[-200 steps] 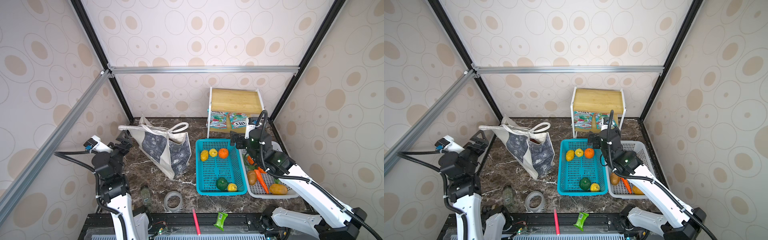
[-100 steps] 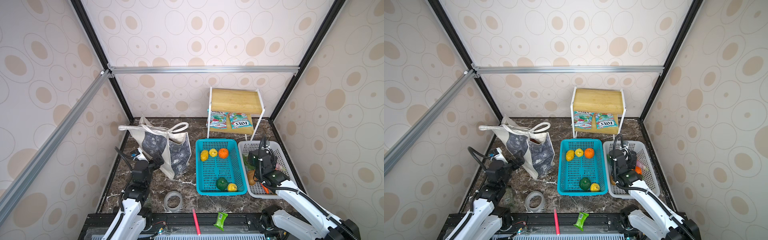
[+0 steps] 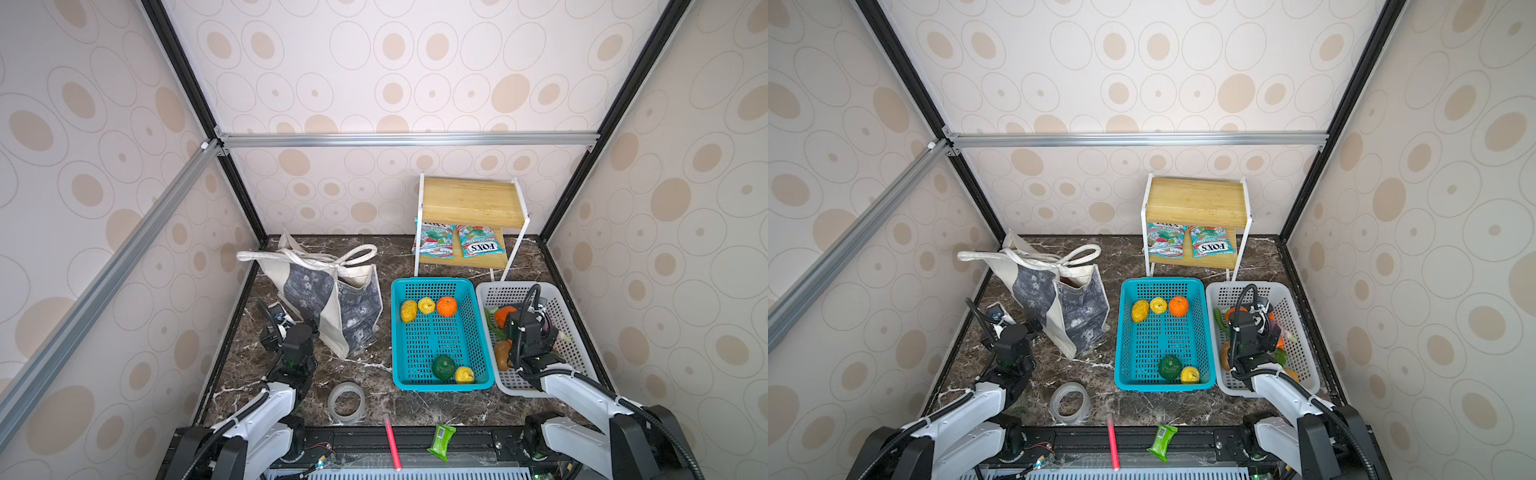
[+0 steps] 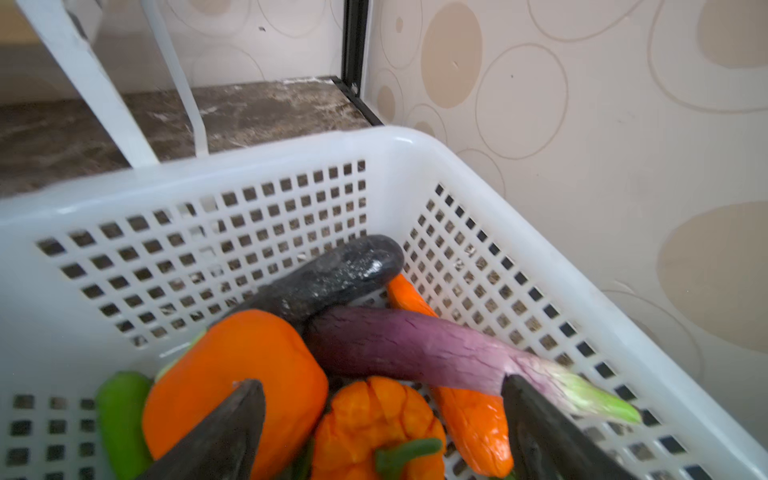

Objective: Place the food into the grocery bag and tie it

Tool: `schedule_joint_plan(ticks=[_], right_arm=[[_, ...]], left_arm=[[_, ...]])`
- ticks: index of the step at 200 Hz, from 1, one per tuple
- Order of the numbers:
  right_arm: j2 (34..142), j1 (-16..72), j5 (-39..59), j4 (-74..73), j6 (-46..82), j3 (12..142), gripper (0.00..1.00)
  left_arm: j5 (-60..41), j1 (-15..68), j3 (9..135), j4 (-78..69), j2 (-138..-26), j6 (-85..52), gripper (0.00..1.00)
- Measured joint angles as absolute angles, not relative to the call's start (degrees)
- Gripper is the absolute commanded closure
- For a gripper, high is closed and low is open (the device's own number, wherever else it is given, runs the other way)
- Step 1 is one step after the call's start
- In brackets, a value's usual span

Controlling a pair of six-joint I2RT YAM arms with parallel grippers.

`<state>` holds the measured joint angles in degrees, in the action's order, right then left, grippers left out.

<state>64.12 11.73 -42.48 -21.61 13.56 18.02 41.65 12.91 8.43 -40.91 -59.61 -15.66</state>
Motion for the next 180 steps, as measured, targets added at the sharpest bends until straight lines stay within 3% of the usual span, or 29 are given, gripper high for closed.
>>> schedule_joint_plan(ticks=[55, 82, 104, 134, 141, 180], right_arm=[[72.9, 11.42, -37.12, -36.99, 7.84, 17.69, 0.13], [79.24, 11.18, -33.23, -40.77, 3.79, 19.81, 0.16], [84.33, 11.18, -29.43, -44.86, 0.54, 21.34, 0.13], [85.69, 11.0, -27.57, -48.05, -0.58, 20.93, 0.08], [85.69, 10.61, -26.96, -48.51, -0.58, 20.93, 0.0], [88.95, 6.76, -21.3, -49.21, -0.14, 21.61, 0.0]], left_arm=[[35.16, 7.79, 5.65, -62.02, -73.91, -9.17, 0.01], [28.45, 5.5, 8.71, -64.64, -78.65, -7.57, 0.01], [24.12, 5.1, 12.03, -66.26, -81.43, -5.76, 0.01], [18.68, 2.98, 6.63, -81.06, -89.6, -5.21, 0.01], [17.98, 2.52, 6.33, -81.78, -89.78, -5.1, 0.01], [14.68, 2.31, 11.33, -79.53, -90.13, -4.25, 0.01]])
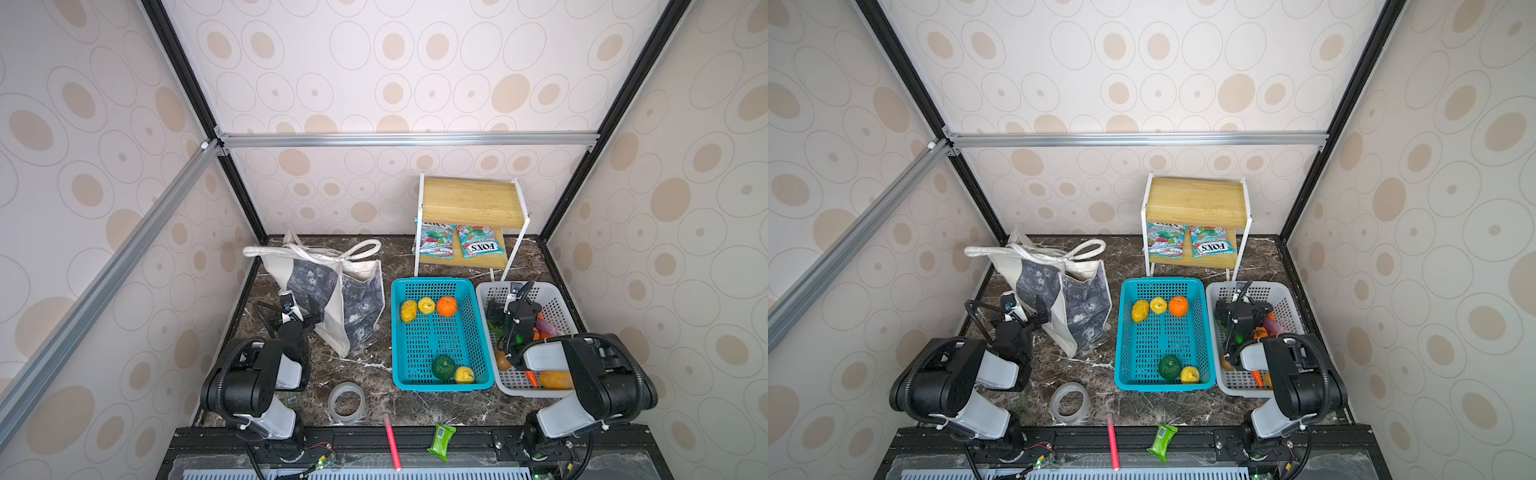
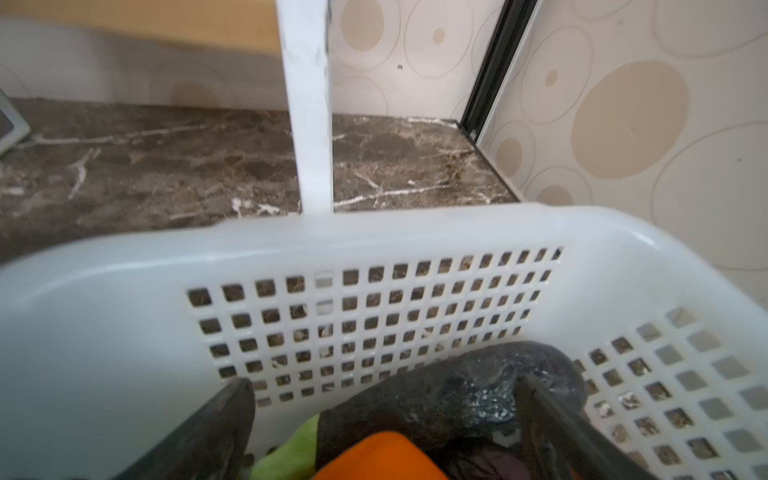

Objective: Place the food into the grocery bag and tie it

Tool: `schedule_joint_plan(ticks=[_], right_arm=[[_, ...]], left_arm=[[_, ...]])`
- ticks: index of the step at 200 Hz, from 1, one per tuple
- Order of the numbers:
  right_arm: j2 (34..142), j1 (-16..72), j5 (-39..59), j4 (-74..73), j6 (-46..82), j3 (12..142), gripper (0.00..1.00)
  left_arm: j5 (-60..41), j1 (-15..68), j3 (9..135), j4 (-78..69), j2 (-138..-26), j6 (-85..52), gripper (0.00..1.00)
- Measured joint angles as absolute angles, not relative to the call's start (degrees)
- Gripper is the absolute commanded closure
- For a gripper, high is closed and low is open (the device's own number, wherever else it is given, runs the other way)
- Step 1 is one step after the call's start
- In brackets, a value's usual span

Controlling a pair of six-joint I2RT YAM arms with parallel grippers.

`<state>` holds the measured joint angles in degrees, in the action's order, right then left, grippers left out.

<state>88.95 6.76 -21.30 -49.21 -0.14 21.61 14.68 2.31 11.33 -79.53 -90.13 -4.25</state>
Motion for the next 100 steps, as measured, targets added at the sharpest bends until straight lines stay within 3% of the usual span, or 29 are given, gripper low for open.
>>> schedule_joint_plan(ticks=[100], right_arm=[[88.97, 5.43, -17.67, -47.97, 1.04, 22.28, 0.0]], left_arm=[[12.56, 2.39, 11.66, -78.52, -90.24, -3.27, 0.01]])
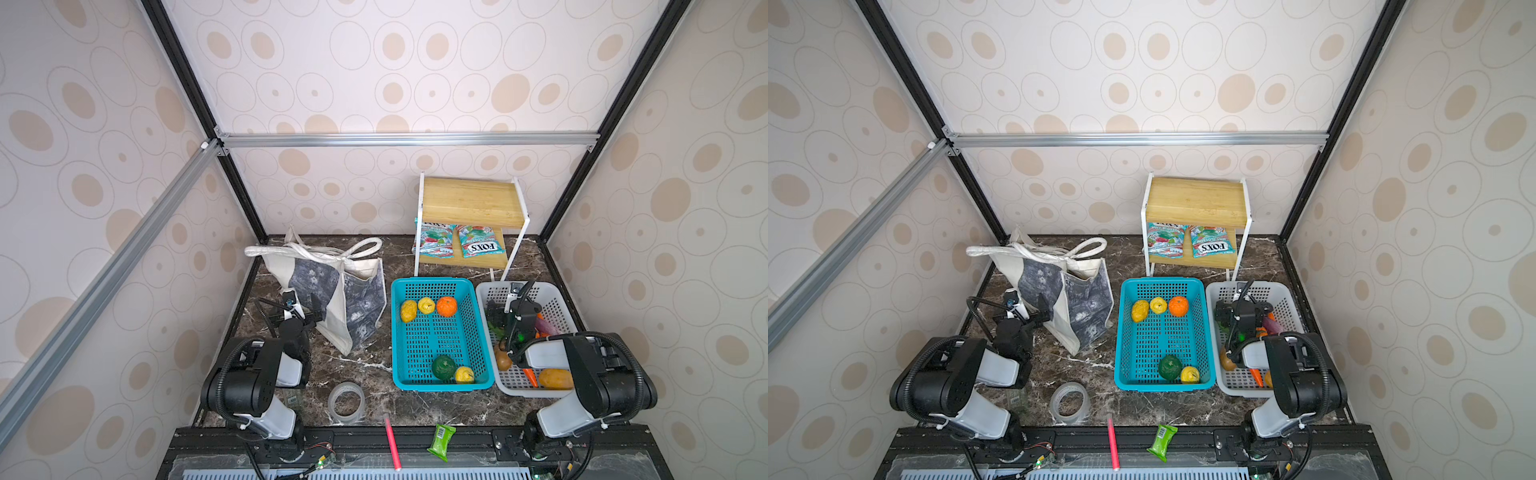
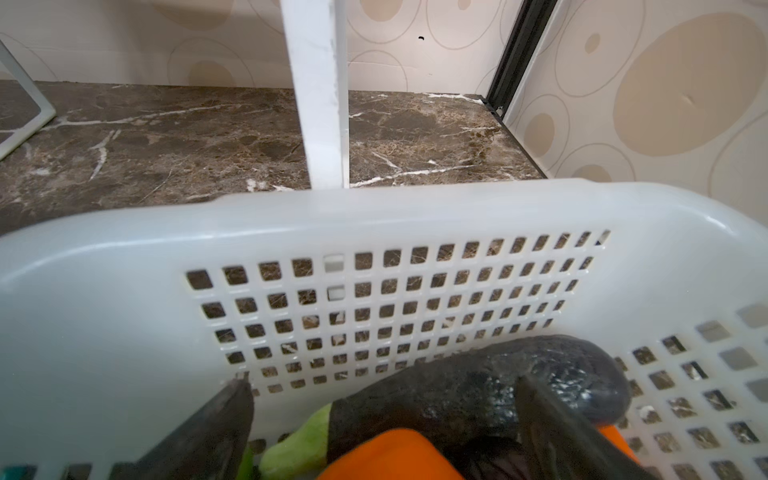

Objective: Place the food into the grocery bag and tie it

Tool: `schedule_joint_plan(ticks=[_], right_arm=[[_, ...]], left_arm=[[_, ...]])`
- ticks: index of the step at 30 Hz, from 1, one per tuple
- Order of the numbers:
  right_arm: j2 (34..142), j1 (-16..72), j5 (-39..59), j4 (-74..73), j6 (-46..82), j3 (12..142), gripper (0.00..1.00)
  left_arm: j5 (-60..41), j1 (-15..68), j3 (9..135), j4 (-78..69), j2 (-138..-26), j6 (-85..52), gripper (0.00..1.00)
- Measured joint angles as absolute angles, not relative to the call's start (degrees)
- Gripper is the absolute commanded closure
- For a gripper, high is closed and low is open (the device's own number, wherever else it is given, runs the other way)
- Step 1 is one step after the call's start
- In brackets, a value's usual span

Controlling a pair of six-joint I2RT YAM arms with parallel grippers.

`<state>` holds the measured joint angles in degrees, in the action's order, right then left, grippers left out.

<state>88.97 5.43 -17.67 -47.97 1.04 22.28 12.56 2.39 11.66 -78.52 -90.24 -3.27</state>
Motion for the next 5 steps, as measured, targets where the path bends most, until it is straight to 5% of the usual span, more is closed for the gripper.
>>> schedule_joint_plan(ticks=[5], right_arm=[[88.97, 5.43, -17.56, -47.97, 1.06, 22.31, 0.0]], left_arm=[[10.44, 1.96, 12.19, -77.93, -90.24, -3.03, 0.01]])
